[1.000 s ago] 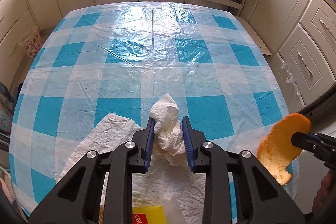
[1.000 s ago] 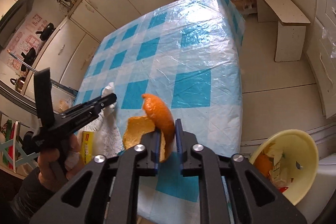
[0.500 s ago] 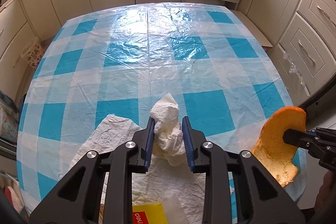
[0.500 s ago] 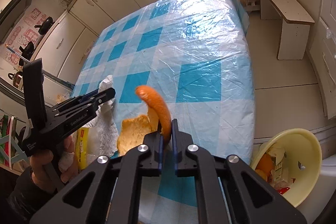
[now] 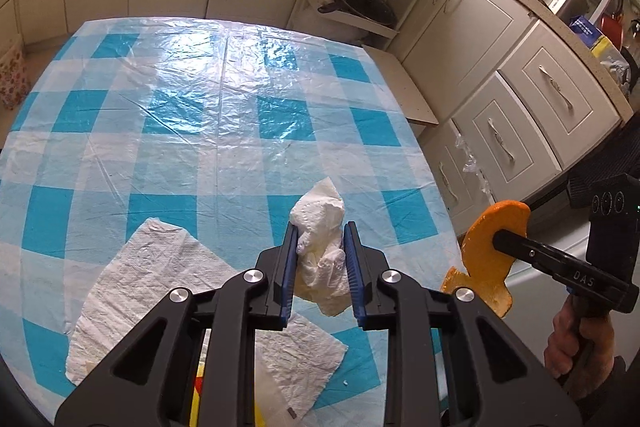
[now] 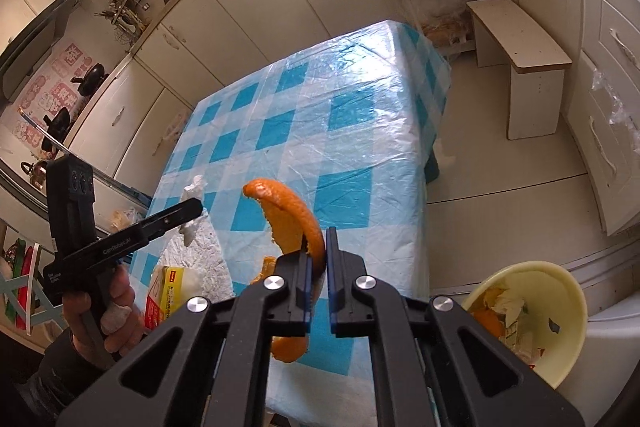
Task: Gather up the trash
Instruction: 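Carry peel and tissue over the yellow bin and open both tools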
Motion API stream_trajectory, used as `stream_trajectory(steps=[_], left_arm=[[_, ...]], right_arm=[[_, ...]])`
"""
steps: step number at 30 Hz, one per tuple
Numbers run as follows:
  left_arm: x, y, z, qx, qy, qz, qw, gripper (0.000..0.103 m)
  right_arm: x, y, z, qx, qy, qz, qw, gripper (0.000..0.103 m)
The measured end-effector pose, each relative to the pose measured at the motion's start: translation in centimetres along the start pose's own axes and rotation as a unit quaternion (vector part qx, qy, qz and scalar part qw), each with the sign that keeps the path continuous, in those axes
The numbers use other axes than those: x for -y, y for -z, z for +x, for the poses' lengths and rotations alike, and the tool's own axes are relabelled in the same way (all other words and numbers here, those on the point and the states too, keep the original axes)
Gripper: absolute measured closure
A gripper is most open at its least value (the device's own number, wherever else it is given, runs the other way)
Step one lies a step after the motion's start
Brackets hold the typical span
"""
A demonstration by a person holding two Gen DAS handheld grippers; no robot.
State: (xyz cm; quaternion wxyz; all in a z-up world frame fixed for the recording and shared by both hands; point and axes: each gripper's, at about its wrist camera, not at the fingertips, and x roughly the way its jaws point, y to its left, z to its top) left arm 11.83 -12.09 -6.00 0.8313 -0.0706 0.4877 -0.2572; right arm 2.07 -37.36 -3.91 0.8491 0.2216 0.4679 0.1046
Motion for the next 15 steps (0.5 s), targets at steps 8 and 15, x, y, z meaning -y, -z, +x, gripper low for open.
stream_trajectory(steps=[8,15], left_arm=[[4.7,0.8,-0.3,0.004,0.018,0.050,0.9986,0.081],[10.5,2.7,0.4,-0.012,0.045,0.097,0.9942,0.081]], right_arm=[[5.4,0.7,-4.4,0.033,0.051,0.039,0.997,0.096],[8.8,2.4,-7.5,0.044,0.111,0.054,0.991,0.096]])
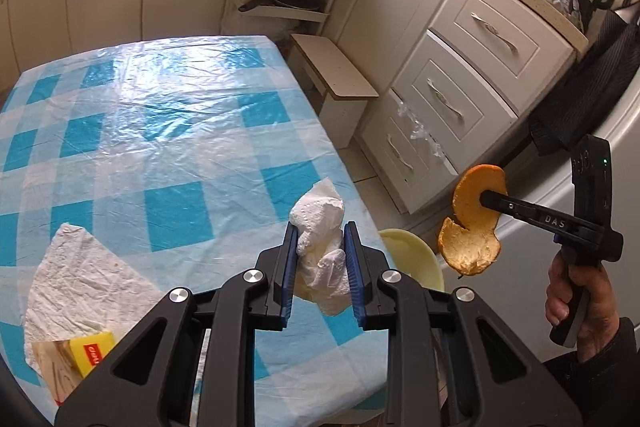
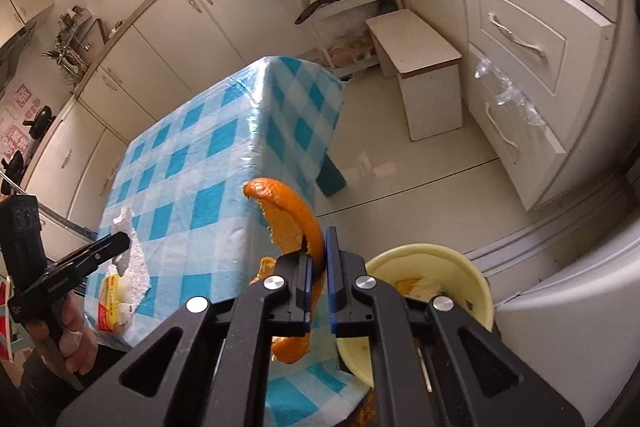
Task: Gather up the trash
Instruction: 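Carry peel and tissue over the yellow bin and open both tools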
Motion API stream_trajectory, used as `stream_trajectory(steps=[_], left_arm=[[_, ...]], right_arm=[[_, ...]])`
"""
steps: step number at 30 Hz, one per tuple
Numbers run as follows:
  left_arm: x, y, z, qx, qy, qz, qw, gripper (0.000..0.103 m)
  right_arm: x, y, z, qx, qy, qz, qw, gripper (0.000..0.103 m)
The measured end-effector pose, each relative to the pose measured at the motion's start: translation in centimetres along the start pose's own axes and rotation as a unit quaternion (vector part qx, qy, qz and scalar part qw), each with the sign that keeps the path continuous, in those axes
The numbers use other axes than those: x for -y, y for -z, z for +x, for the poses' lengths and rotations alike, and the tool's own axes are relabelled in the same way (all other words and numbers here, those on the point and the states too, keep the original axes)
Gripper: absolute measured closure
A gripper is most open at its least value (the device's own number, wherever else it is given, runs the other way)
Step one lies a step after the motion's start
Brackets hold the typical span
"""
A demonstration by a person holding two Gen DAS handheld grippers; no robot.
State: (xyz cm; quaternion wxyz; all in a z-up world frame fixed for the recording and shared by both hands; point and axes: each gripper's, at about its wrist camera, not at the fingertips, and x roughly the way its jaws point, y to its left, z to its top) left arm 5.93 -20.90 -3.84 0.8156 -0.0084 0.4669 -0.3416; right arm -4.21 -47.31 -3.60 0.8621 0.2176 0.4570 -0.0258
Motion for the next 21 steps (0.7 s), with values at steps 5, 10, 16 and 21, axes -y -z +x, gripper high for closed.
stream_trajectory(steps=[5,10,16,21], left_arm=[[4.9,0.7,1.6,-0.013,0.025,0.030,0.9991,0.081],[9.5,2.3,3.9,-0.035,0.041,0.051,0.9972,0.081],[12.9,4.5,7.4,-0.068,0.042,0.058,0.9951,0.081],[15.6,5.6,10.4,-0.090,0.026,0.071,0.9930,0.081]], right_arm=[[2.1,1.4,0.8,-0.037,0.059,-0.012,0.997,0.095],[5.2,2.4,1.2,-0.065,0.069,0.024,0.995,0.075],[5.1,1.6,-1.3,-0.021,0.049,0.044,0.998,0.068],[4.1,0.2,-3.7,0.039,0.024,0.053,0.998,0.056]])
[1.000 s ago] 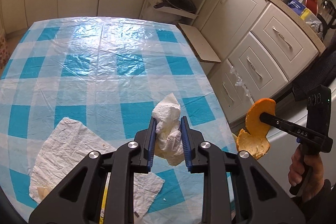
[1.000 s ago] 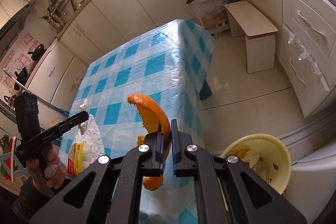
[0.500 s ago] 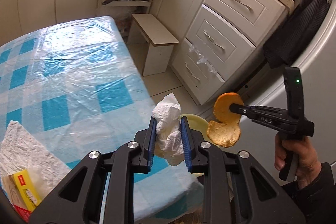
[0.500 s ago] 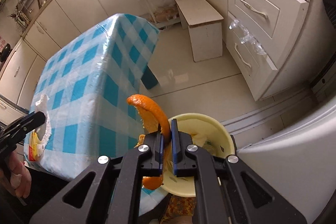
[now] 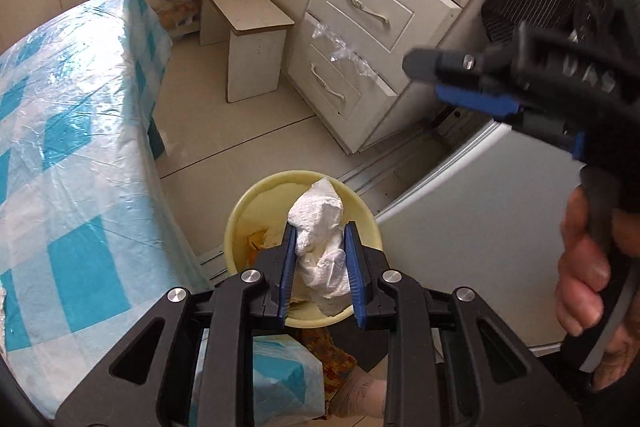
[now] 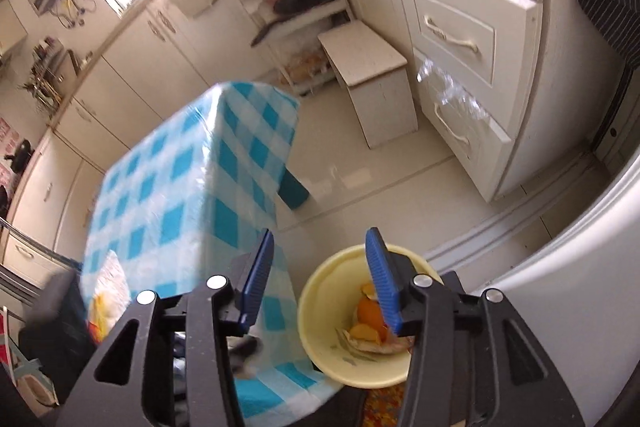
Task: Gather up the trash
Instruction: 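Carry peel and tissue over the yellow bin and open both tools, then bring both tools back to the table toward the yellow packet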
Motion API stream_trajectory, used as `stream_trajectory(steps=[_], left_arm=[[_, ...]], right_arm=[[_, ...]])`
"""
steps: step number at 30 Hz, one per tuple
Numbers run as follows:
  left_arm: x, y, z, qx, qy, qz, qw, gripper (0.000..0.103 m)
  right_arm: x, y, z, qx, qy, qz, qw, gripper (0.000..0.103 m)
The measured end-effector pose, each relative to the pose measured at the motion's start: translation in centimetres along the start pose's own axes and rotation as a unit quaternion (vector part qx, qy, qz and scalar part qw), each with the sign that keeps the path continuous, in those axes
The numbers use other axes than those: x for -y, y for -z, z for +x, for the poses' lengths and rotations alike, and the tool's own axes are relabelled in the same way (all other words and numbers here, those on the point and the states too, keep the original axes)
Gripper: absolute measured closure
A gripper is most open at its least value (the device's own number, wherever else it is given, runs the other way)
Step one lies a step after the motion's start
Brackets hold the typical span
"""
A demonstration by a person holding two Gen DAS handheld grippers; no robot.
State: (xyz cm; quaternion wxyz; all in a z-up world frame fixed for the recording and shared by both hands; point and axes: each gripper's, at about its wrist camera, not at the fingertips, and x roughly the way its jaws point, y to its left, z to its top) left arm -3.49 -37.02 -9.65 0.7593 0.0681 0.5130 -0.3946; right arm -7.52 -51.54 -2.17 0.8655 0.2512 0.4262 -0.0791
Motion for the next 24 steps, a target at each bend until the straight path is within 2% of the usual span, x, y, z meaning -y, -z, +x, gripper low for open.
stream_trajectory(steps=[1,3,4,5,11,16,20,24], left_arm=[[0.4,0.0,0.5,-0.006,-0.005,0.002,1.0000,0.078],[1.0,-0.3,1.6,-0.016,-0.011,-0.002,0.9998,0.061],[1.1,-0.5,1.9,-0.017,-0.015,-0.005,0.9997,0.048],[1.3,-0.5,2.0,-0.015,-0.020,-0.008,0.9997,0.042],[1.4,-1.0,0.2,0.008,-0.023,-0.004,0.9997,0.034],[-0.8,-0.4,-4.3,0.035,-0.045,0.004,0.9984,0.031],[-5.4,2.2,-10.0,0.061,-0.098,0.012,0.9932,0.024],[-11.5,5.5,-15.0,0.055,-0.147,0.004,0.9876,0.022]], right_arm=[[-0.3,-0.3,-0.3,0.009,-0.006,0.003,1.000,0.055],[-0.7,-0.9,-0.9,0.025,-0.016,0.008,1.000,0.055],[-0.9,-1.2,-1.3,0.034,-0.021,0.010,0.999,0.054],[-1.1,-1.5,-1.7,0.045,-0.026,0.014,0.999,0.052],[-1.6,-2.8,-3.3,0.081,-0.043,0.037,0.995,0.048],[-3.1,-3.1,-3.1,0.081,-0.055,0.031,0.995,0.042],[-5.5,-2.9,-1.8,0.060,-0.068,0.004,0.996,0.039],[-9.6,-1.7,0.7,0.016,-0.083,-0.051,0.995,0.037]])
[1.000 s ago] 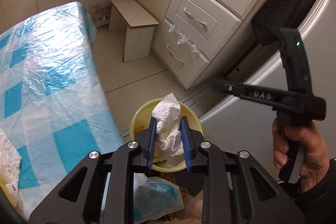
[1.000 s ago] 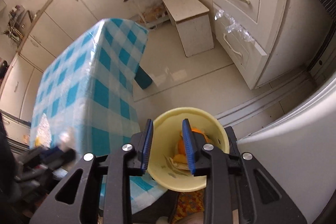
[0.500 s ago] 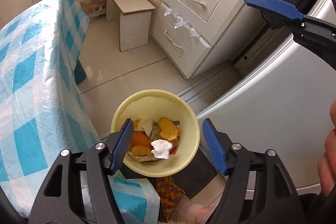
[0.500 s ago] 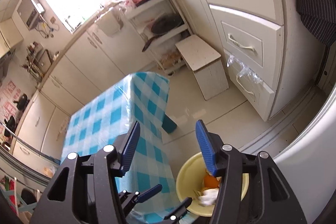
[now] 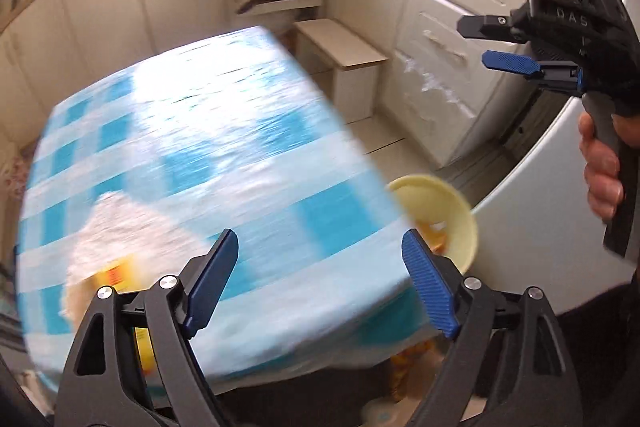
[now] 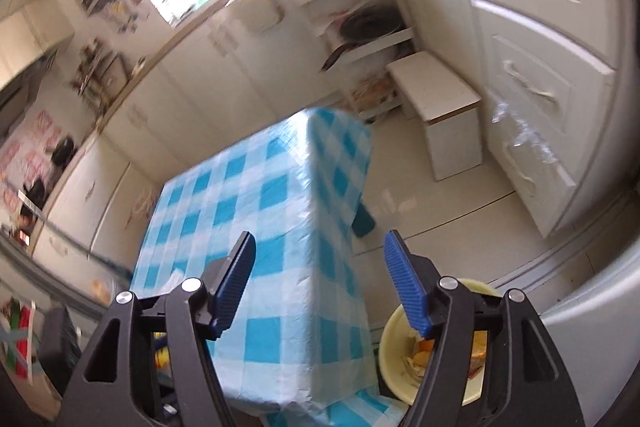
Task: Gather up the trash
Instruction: 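Bring both tools back to the table toward the yellow packet, then grasp the yellow-red packet with the left tool while the right tool grasps the white paper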
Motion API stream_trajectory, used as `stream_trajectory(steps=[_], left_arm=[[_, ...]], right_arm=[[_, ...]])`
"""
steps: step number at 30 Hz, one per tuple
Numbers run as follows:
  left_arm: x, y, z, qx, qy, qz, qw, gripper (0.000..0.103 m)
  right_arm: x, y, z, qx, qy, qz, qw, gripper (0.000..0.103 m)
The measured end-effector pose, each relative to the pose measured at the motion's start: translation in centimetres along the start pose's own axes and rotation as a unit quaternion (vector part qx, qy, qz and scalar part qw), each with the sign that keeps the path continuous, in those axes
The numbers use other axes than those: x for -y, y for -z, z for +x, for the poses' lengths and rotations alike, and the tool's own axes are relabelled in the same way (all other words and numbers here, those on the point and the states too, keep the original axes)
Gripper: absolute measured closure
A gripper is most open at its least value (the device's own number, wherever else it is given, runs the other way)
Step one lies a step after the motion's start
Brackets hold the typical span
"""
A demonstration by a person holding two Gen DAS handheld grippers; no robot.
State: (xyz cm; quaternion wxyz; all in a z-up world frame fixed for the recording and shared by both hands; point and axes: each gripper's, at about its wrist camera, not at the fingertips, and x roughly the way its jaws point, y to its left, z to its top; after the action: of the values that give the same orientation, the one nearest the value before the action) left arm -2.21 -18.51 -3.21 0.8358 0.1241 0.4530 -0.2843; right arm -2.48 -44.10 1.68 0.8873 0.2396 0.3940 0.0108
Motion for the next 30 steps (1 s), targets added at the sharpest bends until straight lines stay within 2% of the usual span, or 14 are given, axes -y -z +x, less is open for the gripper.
stream_trajectory(steps=[3,6,10,12,15,17,21,24,25,26,27,28,30], left_arm=[[-3.9,2.4,-1.8,-0.011,-0.037,0.033,0.9987,0.019],[-6.5,4.6,-2.9,-0.019,-0.059,0.070,0.9956,0.018],[-7.5,6.8,-2.1,-0.033,-0.069,0.118,0.9901,0.018],[-7.9,7.8,-0.9,-0.043,-0.102,0.144,0.9833,0.018],[-9.7,8.5,0.2,-0.068,-0.123,0.139,0.9802,0.018],[-10.9,8.3,0.3,-0.066,-0.134,0.127,0.9806,0.018],[-12.7,7.6,0.3,-0.059,-0.123,0.090,0.9865,0.018],[-13.3,7.4,0.4,-0.061,-0.098,0.061,0.9914,0.035],[-13.3,7.6,0.3,-0.063,-0.089,0.053,0.9926,0.045],[-13.4,7.5,0.3,-0.065,-0.083,0.047,0.9933,0.061],[-13.5,7.6,0.5,-0.069,-0.083,0.044,0.9932,0.070],[-13.7,7.6,0.5,-0.073,-0.084,0.040,0.9930,0.085],[-14.2,7.5,0.2,-0.064,-0.094,0.029,0.9931,0.095]], right_arm=[[-4.2,1.4,2.8,-0.038,-0.016,-0.056,0.998,0.035],[-8.6,3.0,5.6,-0.079,-0.039,-0.114,0.990,0.035],[-14.1,5.0,8.9,-0.116,-0.058,-0.174,0.976,0.035],[-16.2,5.7,10.2,-0.126,-0.062,-0.192,0.971,0.035],[-18.0,6.3,12.2,-0.141,-0.062,-0.198,0.968,0.035],[-18.8,6.6,13.2,-0.146,-0.060,-0.198,0.967,0.035],[-19.4,6.8,15.0,-0.156,-0.053,-0.192,0.967,0.035],[-19.7,7.1,16.3,-0.165,-0.044,-0.193,0.966,0.035],[-19.8,7.3,16.7,-0.166,-0.042,-0.194,0.966,0.035],[-19.8,7.3,17.0,-0.167,-0.040,-0.196,0.966,0.035],[-20.0,7.5,17.3,-0.166,-0.035,-0.198,0.965,0.035],[-20.1,7.5,17.5,-0.165,-0.030,-0.202,0.965,0.035],[-20.4,7.5,18.0,-0.163,-0.025,-0.205,0.965,0.035]])
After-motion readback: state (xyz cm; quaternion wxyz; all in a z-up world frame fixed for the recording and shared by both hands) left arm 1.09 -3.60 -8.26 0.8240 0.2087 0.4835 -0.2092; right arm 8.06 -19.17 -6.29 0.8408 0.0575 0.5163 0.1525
